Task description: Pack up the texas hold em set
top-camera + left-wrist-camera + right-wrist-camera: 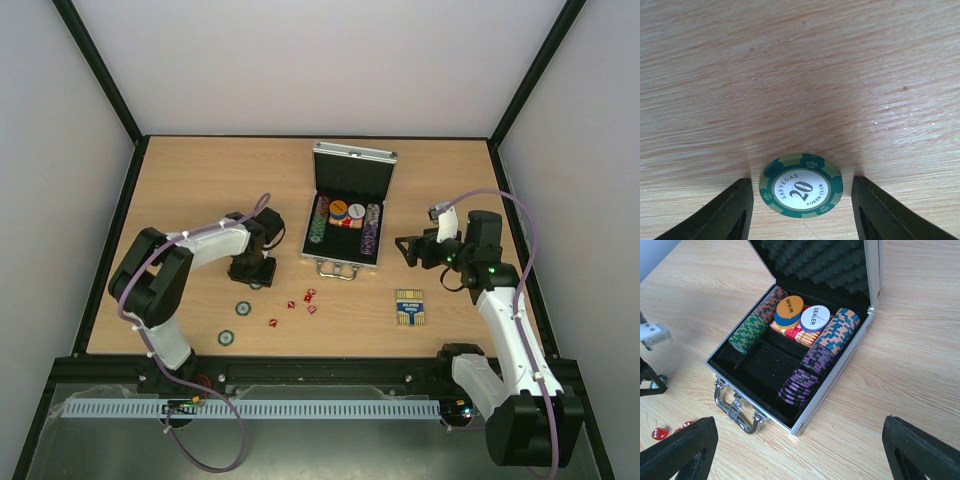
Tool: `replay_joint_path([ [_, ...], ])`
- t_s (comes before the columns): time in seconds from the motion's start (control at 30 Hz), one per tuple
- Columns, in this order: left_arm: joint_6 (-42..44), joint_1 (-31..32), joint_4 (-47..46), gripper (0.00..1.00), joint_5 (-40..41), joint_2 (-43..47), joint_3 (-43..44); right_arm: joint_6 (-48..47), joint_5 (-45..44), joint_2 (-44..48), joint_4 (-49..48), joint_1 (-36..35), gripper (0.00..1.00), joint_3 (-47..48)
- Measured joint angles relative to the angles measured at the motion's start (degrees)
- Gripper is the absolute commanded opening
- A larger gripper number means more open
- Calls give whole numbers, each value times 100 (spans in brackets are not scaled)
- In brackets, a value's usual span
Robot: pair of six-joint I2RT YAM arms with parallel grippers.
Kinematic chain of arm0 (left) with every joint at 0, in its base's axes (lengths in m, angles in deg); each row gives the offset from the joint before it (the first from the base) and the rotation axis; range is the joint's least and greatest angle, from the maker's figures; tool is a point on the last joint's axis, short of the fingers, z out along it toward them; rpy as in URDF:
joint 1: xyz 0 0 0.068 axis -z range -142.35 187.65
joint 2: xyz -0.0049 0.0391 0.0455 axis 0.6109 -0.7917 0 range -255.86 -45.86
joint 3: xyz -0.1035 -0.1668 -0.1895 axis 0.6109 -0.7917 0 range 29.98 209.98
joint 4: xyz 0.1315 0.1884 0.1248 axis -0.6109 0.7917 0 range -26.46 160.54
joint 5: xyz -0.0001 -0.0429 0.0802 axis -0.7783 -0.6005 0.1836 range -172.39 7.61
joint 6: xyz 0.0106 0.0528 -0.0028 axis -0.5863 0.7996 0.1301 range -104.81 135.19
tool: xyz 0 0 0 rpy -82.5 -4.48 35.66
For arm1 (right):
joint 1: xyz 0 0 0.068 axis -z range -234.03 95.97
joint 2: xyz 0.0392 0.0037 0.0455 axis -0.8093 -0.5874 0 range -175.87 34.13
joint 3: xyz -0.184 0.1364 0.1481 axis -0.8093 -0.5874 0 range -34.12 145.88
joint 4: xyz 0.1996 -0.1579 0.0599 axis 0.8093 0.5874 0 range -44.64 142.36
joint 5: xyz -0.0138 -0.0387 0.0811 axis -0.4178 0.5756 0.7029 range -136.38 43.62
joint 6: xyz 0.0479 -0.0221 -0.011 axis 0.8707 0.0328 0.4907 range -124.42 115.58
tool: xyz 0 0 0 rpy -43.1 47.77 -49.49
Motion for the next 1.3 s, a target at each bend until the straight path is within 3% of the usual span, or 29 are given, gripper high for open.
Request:
replay_joint_path([
  [0.5,81,0,-42,40,-103,-24,7,-15,2,0,0,2,91,0],
  [1.07,4,13,9,37,-13,352,22,-20,2,0,0,0,91,0],
  [1.3,-256,417,-450,37,-195,496,531,-20,2,-2,0,2,91,0],
])
